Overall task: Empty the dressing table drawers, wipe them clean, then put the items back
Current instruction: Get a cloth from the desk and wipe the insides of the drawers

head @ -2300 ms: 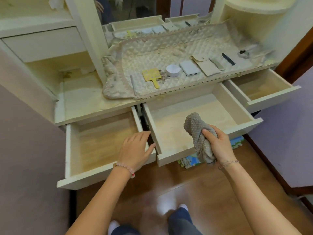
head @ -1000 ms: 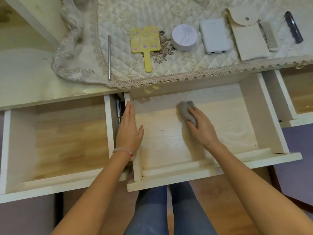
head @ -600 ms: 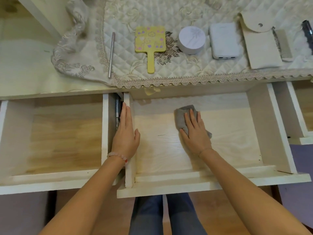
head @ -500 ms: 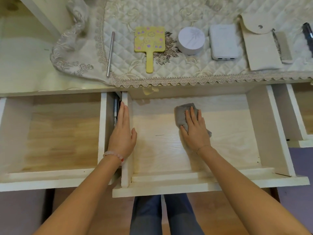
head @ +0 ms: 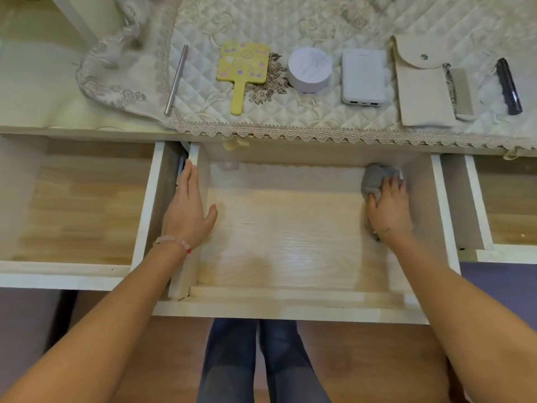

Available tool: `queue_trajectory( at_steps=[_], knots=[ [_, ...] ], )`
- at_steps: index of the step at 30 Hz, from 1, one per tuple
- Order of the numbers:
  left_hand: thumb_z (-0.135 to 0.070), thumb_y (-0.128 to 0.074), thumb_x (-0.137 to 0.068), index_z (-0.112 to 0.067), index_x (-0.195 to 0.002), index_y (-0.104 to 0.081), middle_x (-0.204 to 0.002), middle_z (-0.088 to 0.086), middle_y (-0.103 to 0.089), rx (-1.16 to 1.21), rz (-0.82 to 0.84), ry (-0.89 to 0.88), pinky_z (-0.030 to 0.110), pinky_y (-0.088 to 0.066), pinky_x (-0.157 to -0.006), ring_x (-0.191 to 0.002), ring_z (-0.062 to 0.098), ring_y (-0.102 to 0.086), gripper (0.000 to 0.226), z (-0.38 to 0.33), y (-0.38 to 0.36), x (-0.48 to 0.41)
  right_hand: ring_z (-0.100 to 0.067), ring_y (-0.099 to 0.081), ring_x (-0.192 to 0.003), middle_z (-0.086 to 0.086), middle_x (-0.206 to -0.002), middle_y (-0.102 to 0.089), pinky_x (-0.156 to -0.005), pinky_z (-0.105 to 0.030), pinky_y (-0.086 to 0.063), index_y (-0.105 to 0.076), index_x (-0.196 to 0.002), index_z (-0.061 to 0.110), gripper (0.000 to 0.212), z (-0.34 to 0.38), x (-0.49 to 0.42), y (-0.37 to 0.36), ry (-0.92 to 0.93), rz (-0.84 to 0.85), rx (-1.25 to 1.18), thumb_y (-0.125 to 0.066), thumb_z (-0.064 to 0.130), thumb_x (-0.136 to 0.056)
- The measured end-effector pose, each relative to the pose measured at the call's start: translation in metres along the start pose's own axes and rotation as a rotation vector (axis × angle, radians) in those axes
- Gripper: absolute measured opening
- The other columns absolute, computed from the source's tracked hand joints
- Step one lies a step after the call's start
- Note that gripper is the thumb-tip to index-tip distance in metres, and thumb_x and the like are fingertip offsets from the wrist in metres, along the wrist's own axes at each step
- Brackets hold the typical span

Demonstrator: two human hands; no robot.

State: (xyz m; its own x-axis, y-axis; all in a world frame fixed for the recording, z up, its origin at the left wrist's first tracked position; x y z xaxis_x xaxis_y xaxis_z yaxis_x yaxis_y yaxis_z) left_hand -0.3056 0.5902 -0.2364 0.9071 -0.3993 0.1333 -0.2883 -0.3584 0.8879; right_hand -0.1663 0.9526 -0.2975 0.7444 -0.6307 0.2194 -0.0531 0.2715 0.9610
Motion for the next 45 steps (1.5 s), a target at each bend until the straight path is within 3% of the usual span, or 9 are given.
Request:
queue_trajectory(
  at_steps=[4,11,17,24,28,31,36,40,45],
  knots=[
    [-0.017,-0.055,-0.089,-0.007,-0.149,-0.006,-0.158,0.0,0.003,0.017,-0.016,-0.012,0.039,-0.051,-0.077,-0.126,0.025,-0.044,0.079,0.003,-0.001,0.002,-0.037,-0.009,-0.142,-0.022,-0.153,-0.014,-0.117,-0.039,-0.005,-0.018,-0.145,-0.001,0.056,-0.015,-0.005,0.0,-0.005,0.046,-0.032,-0.035,0.024,-0.098],
    [-0.012,-0.054,-0.088,-0.014,-0.15,-0.01,-0.157,-0.008,-0.002,0.105,-0.062,-0.001,0.032,-0.048,-0.074,-0.132,0.013,-0.034,0.077,0.006,-0.002,0.003,-0.031,-0.003,-0.144,-0.016,-0.155,-0.015,-0.116,-0.034,-0.005,-0.021,-0.145,-0.001,0.055,-0.009,-0.01,-0.003,-0.06,-0.048,-0.266,-0.037,0.022,-0.098],
    [-0.008,-0.056,-0.085,-0.015,-0.15,-0.012,-0.157,-0.01,-0.004,0.157,-0.071,-0.009,0.028,-0.045,-0.072,-0.129,0.006,-0.033,0.079,0.007,-0.002,0.006,-0.032,-0.005,-0.143,-0.018,-0.154,-0.018,-0.115,-0.035,-0.007,-0.022,-0.144,0.0,0.058,0.019,-0.002,-0.014,-0.053,-0.087,-0.271,-0.034,0.027,-0.094],
    [-0.005,-0.055,-0.084,-0.017,-0.15,-0.013,-0.152,-0.018,-0.003,0.219,-0.046,-0.01,0.025,-0.04,-0.081,-0.11,-0.022,-0.014,0.079,0.01,0.0,0.007,-0.034,-0.007,-0.143,-0.018,-0.152,-0.022,-0.118,-0.036,-0.009,-0.024,-0.144,-0.001,0.065,0.081,0.013,-0.03,0.042,-0.08,-0.232,-0.029,0.034,-0.089],
    [-0.002,-0.055,-0.084,-0.016,-0.15,-0.009,-0.151,-0.019,0.0,0.259,-0.015,-0.035,0.036,-0.045,-0.085,-0.119,-0.007,-0.027,0.081,0.012,0.0,0.008,-0.038,-0.013,-0.141,-0.024,-0.149,-0.026,-0.118,-0.037,-0.007,-0.029,-0.141,-0.004,0.065,0.146,0.031,-0.04,0.214,-0.045,-0.215,-0.029,0.033,-0.087],
    [-0.002,-0.054,-0.084,-0.019,-0.15,-0.005,-0.15,-0.022,0.005,0.275,0.004,-0.057,0.023,-0.041,-0.081,-0.122,-0.017,-0.014,0.084,0.016,-0.002,0.006,-0.039,-0.013,-0.141,-0.023,-0.15,-0.025,-0.117,-0.037,-0.003,-0.027,-0.142,-0.003,0.068,0.188,0.037,-0.052,0.25,-0.024,-0.186,-0.027,0.036,-0.087],
    [-0.002,-0.052,-0.083,-0.019,-0.15,-0.007,-0.149,-0.023,0.004,0.336,-0.003,-0.088,0.002,-0.027,-0.085,-0.127,-0.014,-0.007,0.082,0.021,-0.008,0.005,-0.038,-0.016,-0.14,-0.023,-0.148,-0.029,-0.117,-0.037,-0.002,-0.031,-0.14,-0.003,0.062,0.233,0.05,-0.063,0.343,0.014,-0.172,-0.033,0.032,-0.089],
    [-0.003,-0.048,-0.086,-0.021,-0.15,-0.007,-0.149,-0.025,0.006,0.37,0.013,-0.1,0.011,-0.03,-0.092,-0.129,-0.015,-0.006,0.078,0.023,-0.008,0.006,-0.037,-0.023,-0.139,-0.022,-0.145,-0.037,-0.118,-0.039,-0.008,-0.035,-0.139,-0.002,0.074,0.282,0.055,-0.078,0.46,0.087,-0.189,-0.015,0.04,-0.081],
    [-0.006,-0.047,-0.09,-0.021,-0.15,-0.008,-0.151,-0.024,0.004,0.435,0.021,-0.121,0.013,-0.022,-0.104,-0.133,-0.012,-0.006,0.073,0.025,-0.007,0.008,-0.039,-0.02,-0.139,-0.023,-0.145,-0.035,-0.118,-0.038,-0.006,-0.034,-0.139,-0.003,0.069,0.29,0.055,-0.08,0.504,0.076,-0.181,-0.021,0.039,-0.087]
  ],
)
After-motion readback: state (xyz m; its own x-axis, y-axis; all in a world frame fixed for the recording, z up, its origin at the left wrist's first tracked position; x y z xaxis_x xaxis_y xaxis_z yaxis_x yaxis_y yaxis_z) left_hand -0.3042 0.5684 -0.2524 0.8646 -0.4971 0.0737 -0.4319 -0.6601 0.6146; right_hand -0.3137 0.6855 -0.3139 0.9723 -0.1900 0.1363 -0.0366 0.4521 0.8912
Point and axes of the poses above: each hand's wrist, its own x-axis away from the middle knuckle, its own y-axis out of the back of the hand, z = x × y, the point moved 3 cm from there along -x, towards the middle knuckle
